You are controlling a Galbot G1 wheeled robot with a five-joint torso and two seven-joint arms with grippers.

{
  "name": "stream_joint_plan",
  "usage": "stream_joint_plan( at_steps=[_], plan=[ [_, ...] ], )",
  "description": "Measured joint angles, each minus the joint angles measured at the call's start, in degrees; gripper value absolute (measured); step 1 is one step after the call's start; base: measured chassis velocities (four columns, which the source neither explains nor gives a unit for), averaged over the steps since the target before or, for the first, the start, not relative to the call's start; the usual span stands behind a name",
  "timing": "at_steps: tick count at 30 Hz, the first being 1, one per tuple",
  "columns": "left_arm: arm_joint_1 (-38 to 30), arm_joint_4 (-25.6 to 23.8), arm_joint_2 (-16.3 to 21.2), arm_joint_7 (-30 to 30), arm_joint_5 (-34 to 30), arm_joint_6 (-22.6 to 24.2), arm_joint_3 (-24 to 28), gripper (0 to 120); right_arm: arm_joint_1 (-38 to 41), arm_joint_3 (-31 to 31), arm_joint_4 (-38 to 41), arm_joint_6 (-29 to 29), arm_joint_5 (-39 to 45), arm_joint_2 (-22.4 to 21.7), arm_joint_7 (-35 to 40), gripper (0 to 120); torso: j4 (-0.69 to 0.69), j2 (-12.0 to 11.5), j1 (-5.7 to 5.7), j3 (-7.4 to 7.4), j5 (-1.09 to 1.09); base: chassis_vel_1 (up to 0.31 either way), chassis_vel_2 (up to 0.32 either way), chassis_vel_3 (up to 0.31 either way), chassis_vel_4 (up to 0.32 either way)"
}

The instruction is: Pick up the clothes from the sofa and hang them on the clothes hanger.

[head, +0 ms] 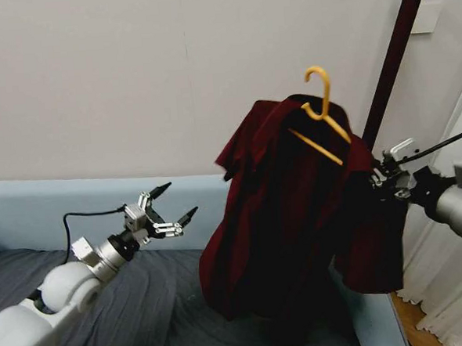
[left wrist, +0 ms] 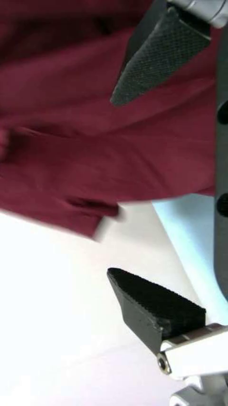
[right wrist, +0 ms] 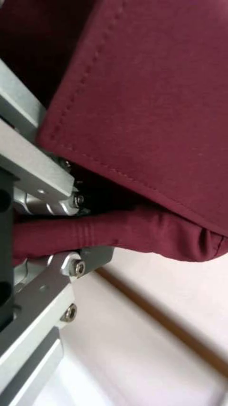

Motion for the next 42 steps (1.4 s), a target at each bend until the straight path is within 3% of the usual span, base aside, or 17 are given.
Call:
stream_joint_plan(
  at_steps=[5, 8, 12, 20, 27, 32, 36, 37, 40, 42],
  plan=[
    [1.8, 1.6, -4.3, -2.3, 4.1, -0.3, 0.6, 100, 6.5, 0.0, -0.3, -2.8, 10.2, -4.0, 10.0, 3, -0.01, 0.0, 0.0, 0.0, 0.02, 0.0, 0.0, 0.0, 0.0],
    [1.7, 1.9, -4.6, -2.4, 4.4, -0.4, 0.8, 100, 7.1, 0.4, -1.3, -3.3, 11.7, -4.8, 11.1, 3, -0.01, 0.0, 0.0, 0.0, 0.02, 0.0, 0.0, 0.0, 0.0],
    [0.6, 2.6, -5.1, -2.9, 4.6, -0.4, 1.2, 100, 6.4, 2.9, -9.4, -4.7, 13.3, -7.7, 11.7, 3, -0.01, 0.0, 0.0, 0.0, 0.03, 0.0, 0.0, 0.0, 0.0],
    [1.0, 3.2, -6.9, -3.4, 5.4, -1.6, 1.3, 100, 2.7, 1.6, -24.5, -4.1, 3.9, -10.3, 6.6, 3, -0.01, 0.0, 0.0, 0.0, 0.05, 0.0, 0.0, 0.0, 0.0],
    [1.4, 2.9, -8.0, -4.2, 6.3, -1.7, 1.1, 100, -1.1, 2.2, -30.4, -3.3, 0.1, -12.2, 2.4, 3, -0.02, 0.0, 0.0, 0.0, 0.04, 0.0, 0.0, 0.0, 0.0],
    [2.0, 2.3, -8.1, -5.1, 7.0, -1.7, 0.8, 100, -9.1, 11.5, -32.6, -2.1, 1.1, -13.9, 0.4, 3, -0.01, 0.0, 0.0, 0.0, 0.0, 0.0, 0.0, 0.0, 0.0],
    [2.8, 1.3, -8.1, -6.2, 7.3, -1.3, 0.0, 100, -21.5, 21.8, -35.8, 5.0, 0.5, -14.6, -3.8, 3, 0.0, 0.0, 0.0, 0.01, 0.01, 0.0, 0.0, 0.0, 0.0],
    [2.8, 1.3, -8.1, -6.2, 7.3, -1.3, 0.0, 100, -21.5, 21.8, -35.8, 5.0, 0.5, -14.6, -3.8, 3, 0.0, 0.0, 0.0, 0.01, 0.01, 0.0, 0.0, 0.0, 0.0],
    [3.8, 0.6, -7.7, -6.9, 7.7, -0.9, -0.6, 100, -33.1, 32.5, -39.3, 6.3, -0.1, -16.0, -3.4, 3, -0.01, 0.0, 0.01, 0.01, 0.05, 0.0, 0.0, 0.0, 0.0],
    [4.0, 0.6, -7.5, -7.1, 7.8, -0.8, -0.8, 100, -35.9, 35.4, -40.5, 6.4, -0.3, -16.6, -3.1, 3, -0.01, 0.0, 0.0, 0.01, 0.04, 0.0, 0.0, 0.0, 0.0]
  ],
)
